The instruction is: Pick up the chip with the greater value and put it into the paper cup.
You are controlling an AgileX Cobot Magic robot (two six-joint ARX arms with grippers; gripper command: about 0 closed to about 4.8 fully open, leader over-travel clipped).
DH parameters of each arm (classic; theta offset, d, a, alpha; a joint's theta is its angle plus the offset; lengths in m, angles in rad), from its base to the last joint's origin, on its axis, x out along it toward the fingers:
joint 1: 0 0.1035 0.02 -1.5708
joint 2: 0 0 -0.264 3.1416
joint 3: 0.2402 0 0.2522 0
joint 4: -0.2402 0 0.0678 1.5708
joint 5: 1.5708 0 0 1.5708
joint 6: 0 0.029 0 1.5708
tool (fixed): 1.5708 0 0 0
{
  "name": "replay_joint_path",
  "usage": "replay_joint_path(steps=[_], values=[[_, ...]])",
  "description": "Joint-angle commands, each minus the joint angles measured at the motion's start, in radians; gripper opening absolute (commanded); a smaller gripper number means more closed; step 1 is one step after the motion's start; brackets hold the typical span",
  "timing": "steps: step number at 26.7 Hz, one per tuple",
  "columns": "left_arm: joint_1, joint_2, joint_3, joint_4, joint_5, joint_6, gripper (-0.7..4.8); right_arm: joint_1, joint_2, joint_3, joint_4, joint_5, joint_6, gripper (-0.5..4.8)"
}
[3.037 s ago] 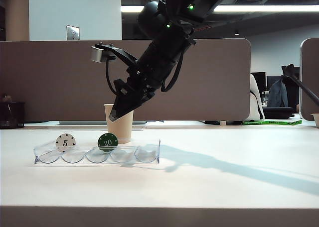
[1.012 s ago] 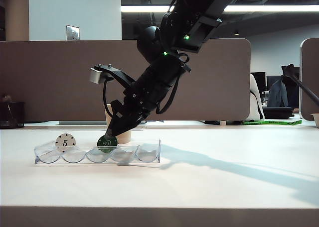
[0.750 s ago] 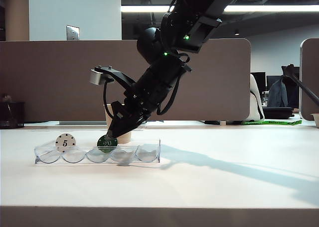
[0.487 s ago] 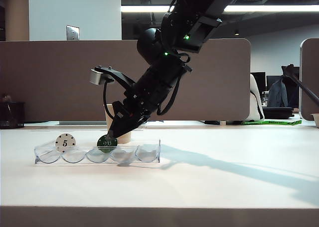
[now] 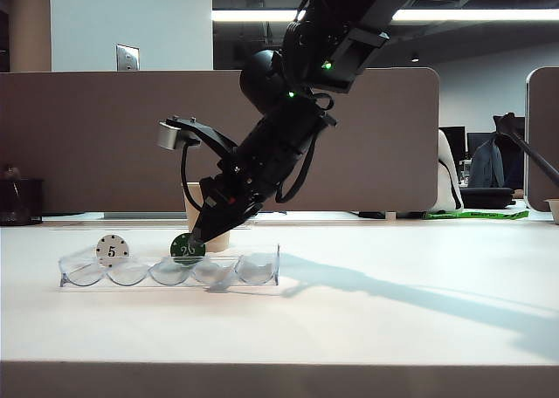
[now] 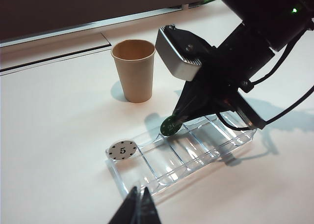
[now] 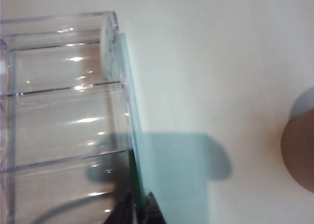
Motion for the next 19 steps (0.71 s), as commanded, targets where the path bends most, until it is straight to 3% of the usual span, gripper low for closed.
replay_joint_path(steps=[1, 5, 19], values=[[0.000, 0.000, 0.005, 0.013, 0.005, 0.000, -0.01, 0.002, -0.005, 0.006, 0.008, -0.005, 0.001, 0.39], [0.000, 0.000, 0.005, 0.013, 0.005, 0.000, -0.01, 0.002, -0.005, 0.007, 0.007, -0.005, 0.001, 0.08], [0.000, 0.000, 0.005, 0.013, 0.005, 0.000, -0.01, 0.008, -0.017, 0.009, 0.010, -0.005, 0.001, 0.08]])
